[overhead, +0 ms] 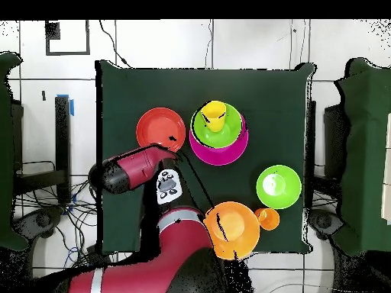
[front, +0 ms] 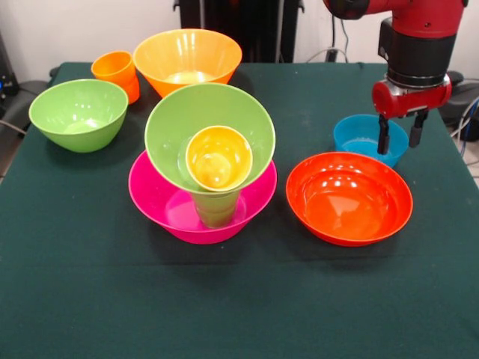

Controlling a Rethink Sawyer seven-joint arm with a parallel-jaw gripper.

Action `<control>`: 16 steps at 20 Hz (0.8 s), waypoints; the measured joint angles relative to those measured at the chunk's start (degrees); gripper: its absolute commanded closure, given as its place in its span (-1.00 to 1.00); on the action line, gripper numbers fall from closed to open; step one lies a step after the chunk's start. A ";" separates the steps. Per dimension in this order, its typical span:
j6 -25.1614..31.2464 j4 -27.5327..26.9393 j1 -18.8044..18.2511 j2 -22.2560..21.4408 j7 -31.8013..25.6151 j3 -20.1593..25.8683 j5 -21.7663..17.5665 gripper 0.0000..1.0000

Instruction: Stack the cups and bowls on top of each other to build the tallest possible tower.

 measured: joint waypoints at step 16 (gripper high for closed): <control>-5.15 -0.02 1.43 4.53 0.00 -0.26 0.01 -1.00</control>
